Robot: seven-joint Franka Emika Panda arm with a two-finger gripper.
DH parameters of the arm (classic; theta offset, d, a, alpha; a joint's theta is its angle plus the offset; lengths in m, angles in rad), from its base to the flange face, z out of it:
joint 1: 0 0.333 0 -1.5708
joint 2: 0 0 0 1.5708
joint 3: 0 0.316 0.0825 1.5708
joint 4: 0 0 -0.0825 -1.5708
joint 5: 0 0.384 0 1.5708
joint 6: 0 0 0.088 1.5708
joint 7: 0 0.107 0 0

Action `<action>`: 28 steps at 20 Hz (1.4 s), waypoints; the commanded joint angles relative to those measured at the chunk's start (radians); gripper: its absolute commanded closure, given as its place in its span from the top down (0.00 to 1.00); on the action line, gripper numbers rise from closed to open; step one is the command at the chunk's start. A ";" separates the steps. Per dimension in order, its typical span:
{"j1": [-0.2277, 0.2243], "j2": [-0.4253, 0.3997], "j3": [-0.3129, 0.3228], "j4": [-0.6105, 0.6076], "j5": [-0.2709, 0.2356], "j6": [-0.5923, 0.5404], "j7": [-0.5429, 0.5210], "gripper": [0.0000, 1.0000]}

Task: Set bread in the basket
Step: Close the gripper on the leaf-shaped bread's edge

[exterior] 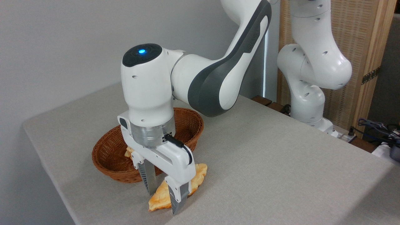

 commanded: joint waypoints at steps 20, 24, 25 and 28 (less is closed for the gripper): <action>-0.005 -0.004 -0.005 -0.022 0.012 -0.004 0.061 0.40; -0.005 -0.005 -0.005 -0.022 0.012 -0.004 0.062 0.36; -0.005 -0.005 -0.005 -0.022 0.012 -0.004 0.062 0.36; -0.004 -0.007 -0.005 -0.021 0.012 -0.004 0.061 0.36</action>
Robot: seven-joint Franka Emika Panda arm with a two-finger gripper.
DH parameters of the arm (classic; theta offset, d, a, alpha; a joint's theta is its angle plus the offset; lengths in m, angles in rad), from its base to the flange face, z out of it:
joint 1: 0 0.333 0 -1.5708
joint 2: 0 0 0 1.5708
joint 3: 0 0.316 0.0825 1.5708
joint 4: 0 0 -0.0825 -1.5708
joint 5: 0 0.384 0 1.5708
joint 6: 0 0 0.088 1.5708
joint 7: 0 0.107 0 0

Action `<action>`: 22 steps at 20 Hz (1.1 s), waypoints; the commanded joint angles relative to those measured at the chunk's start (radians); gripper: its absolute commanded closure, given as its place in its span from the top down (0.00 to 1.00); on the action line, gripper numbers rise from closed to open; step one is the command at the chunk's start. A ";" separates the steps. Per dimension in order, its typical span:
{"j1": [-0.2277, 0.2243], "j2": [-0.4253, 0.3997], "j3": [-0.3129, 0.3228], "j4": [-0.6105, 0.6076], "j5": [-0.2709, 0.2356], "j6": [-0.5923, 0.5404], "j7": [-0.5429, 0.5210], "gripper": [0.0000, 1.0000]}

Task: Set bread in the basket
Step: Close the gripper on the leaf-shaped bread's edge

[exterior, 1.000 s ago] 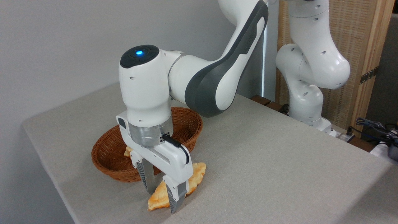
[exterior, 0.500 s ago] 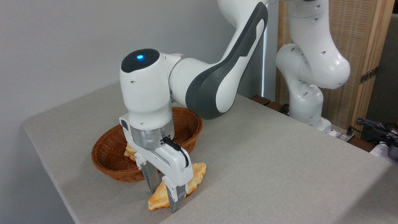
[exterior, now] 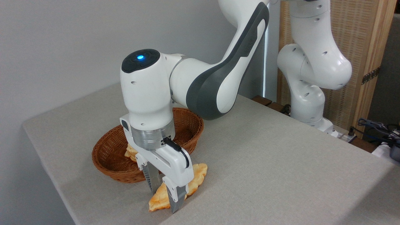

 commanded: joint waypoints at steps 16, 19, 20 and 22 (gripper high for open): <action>0.004 -0.035 0.012 0.003 0.001 -0.002 0.028 0.34; 0.008 -0.041 0.023 0.015 0.001 0.000 0.030 0.34; 0.010 -0.045 0.029 0.018 0.001 0.000 0.030 0.34; 0.010 -0.065 0.035 0.020 0.004 0.000 0.045 0.35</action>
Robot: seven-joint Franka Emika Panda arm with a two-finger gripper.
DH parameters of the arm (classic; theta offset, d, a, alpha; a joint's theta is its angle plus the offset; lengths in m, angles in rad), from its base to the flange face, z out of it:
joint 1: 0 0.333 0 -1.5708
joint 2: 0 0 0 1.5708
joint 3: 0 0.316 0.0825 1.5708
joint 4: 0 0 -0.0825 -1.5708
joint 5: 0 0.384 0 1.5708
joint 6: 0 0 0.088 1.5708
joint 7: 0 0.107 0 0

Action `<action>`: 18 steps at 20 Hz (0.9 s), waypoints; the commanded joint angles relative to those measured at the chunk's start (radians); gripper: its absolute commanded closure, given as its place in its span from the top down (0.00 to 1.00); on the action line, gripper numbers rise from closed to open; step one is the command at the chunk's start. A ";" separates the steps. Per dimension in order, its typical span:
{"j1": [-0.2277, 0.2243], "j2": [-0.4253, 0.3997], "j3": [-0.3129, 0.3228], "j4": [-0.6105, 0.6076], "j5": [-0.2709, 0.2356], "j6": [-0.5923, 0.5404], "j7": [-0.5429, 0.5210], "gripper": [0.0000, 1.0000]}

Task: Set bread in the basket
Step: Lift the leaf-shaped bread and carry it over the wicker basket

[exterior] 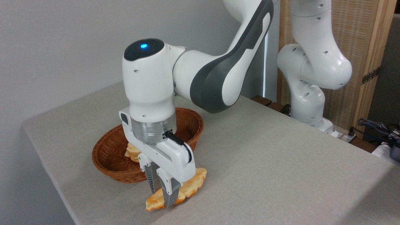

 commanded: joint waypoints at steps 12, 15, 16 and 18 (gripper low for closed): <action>-0.006 -0.112 0.014 0.043 -0.054 -0.002 0.039 0.39; -0.006 -0.124 -0.030 0.041 -0.062 -0.010 0.030 0.39; -0.006 -0.129 -0.053 0.041 -0.062 -0.022 0.021 0.39; -0.006 -0.130 -0.085 0.041 -0.062 -0.041 0.007 0.39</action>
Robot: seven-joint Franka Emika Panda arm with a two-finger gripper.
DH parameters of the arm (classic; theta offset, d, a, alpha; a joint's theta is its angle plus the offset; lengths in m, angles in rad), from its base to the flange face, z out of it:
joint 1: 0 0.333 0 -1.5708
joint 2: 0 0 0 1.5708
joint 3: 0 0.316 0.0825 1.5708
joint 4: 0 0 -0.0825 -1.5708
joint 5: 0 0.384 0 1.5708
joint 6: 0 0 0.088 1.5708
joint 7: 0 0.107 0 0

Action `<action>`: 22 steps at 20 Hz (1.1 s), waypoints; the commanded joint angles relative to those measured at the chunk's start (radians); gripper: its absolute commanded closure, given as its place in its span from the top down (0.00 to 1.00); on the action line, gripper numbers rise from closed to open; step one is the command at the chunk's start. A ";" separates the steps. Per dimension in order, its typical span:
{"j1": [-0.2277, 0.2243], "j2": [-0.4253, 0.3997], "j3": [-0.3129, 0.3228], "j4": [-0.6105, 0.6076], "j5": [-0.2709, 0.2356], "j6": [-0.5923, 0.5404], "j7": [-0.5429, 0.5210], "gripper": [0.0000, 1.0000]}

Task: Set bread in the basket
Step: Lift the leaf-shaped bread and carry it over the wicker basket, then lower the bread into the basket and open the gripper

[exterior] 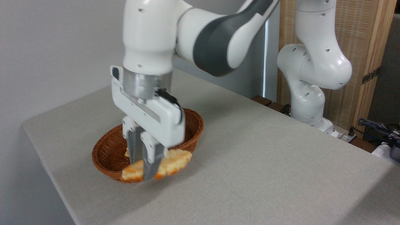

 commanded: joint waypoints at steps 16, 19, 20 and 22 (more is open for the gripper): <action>-0.005 -0.003 -0.274 -0.007 -0.012 -0.155 -0.204 0.64; -0.005 0.002 -0.288 -0.007 -0.001 -0.158 -0.211 1.00; -0.005 0.002 -0.288 -0.006 -0.001 -0.164 -0.208 1.00; -0.005 0.002 -0.288 -0.007 0.000 -0.171 -0.204 1.00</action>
